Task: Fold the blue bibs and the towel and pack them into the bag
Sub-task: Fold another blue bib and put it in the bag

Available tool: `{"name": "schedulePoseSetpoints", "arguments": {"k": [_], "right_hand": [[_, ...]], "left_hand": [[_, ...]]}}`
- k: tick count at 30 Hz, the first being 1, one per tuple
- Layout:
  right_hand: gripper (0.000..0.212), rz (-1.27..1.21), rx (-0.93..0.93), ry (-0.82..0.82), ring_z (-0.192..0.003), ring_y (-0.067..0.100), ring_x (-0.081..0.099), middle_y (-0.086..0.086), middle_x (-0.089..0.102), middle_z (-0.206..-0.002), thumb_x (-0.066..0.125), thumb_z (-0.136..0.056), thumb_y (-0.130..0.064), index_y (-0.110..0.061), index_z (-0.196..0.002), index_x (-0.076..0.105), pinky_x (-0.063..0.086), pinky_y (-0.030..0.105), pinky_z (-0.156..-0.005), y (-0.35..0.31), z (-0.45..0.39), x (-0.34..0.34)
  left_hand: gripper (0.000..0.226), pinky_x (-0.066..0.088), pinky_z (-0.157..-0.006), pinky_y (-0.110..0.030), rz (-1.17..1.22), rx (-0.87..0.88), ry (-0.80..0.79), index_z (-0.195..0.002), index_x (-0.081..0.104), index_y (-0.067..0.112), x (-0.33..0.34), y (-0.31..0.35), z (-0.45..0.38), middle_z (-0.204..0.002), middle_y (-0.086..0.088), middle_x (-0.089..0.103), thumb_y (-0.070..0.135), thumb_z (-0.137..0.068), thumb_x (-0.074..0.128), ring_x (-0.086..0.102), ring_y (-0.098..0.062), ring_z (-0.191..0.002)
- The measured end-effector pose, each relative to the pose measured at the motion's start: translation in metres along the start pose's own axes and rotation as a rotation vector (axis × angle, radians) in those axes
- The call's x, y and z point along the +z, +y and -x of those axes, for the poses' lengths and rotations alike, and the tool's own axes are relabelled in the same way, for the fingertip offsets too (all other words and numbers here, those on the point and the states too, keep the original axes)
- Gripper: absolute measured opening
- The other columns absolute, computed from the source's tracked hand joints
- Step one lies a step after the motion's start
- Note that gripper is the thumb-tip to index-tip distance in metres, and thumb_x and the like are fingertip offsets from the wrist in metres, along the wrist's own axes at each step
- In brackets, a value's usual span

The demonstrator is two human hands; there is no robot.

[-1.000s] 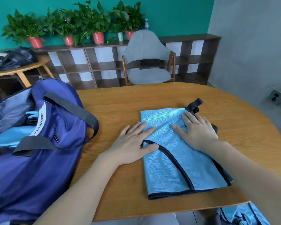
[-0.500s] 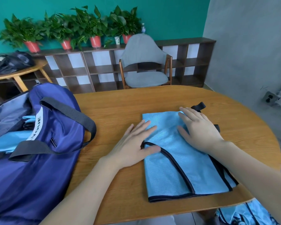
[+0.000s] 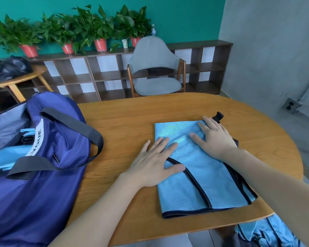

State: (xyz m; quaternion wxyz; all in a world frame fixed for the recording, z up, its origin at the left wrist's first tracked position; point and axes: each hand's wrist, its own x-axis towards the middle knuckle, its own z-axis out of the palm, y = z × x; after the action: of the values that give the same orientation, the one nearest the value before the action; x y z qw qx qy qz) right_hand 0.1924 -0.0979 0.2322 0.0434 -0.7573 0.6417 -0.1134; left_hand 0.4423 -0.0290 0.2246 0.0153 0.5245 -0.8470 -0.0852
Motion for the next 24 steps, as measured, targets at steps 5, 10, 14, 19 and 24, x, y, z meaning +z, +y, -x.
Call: {"name": "schedulePoseSetpoints", "arguments": {"k": [5, 10, 14, 19, 24], "right_hand": [[0.06, -0.155, -0.229, 0.14, -0.149, 0.014, 0.025, -0.006, 0.033, -0.161, 0.043, -0.097, -0.062, -0.024, -0.143, 0.053, 0.012, 0.033, -0.124, 0.001, 0.047, -0.01], [0.042, -0.365, -0.33, 0.192, -0.134, -0.002, 0.041, -0.02, 0.05, -0.141, 0.05, -0.097, -0.057, -0.029, -0.122, 0.069, 0.032, 0.021, -0.113, 0.009, 0.117, -0.019], [0.041, -0.376, -0.377, 0.153, -0.128, -0.003, 0.048, -0.024, 0.06, -0.128, 0.05, -0.097, -0.063, -0.034, -0.118, 0.071, 0.042, 0.033, -0.107, 0.026, 0.158, -0.013], [0.05, -0.402, -0.337, 0.179, -0.13, -0.004, 0.046, -0.025, 0.056, -0.133, 0.052, -0.091, -0.07, -0.035, -0.123, 0.069, 0.036, 0.019, -0.109, 0.04, 0.185, -0.008], [0.06, -0.403, -0.296, 0.133, -0.13, -0.008, 0.045, -0.026, 0.055, -0.136, 0.045, -0.089, -0.076, -0.036, -0.127, 0.068, 0.035, 0.016, -0.108, 0.044, 0.195, -0.009]], "left_hand": [[0.086, -0.004, -0.127, -0.042, 0.088, 0.03, 0.097, -0.161, 0.006, 0.042, 0.001, 0.0, 0.003, -0.169, 0.012, -0.006, 0.087, -0.088, 0.019, -0.015, 0.0, -0.152], [0.071, 0.015, -0.125, -0.039, 0.147, 0.085, 0.359, -0.153, 0.041, 0.032, -0.001, 0.006, 0.013, -0.163, 0.009, 0.033, 0.073, -0.096, 0.033, 0.018, -0.006, -0.152], [0.043, 0.042, -0.106, -0.041, 0.226, 0.196, 0.628, -0.13, 0.067, 0.022, 0.007, 0.013, 0.03, -0.133, 0.009, 0.063, 0.05, -0.099, 0.056, 0.05, -0.01, -0.128], [0.021, 0.049, -0.095, -0.029, 0.385, 0.302, 0.615, -0.109, 0.078, 0.019, 0.024, 0.034, 0.063, -0.108, 0.01, 0.067, 0.03, -0.092, 0.074, 0.059, -0.008, -0.107], [0.018, 0.045, -0.094, -0.017, 0.445, 0.241, 0.489, -0.096, 0.082, 0.028, 0.025, 0.046, 0.093, -0.103, 0.016, 0.071, 0.042, -0.089, 0.072, 0.061, 0.001, -0.102]]}}
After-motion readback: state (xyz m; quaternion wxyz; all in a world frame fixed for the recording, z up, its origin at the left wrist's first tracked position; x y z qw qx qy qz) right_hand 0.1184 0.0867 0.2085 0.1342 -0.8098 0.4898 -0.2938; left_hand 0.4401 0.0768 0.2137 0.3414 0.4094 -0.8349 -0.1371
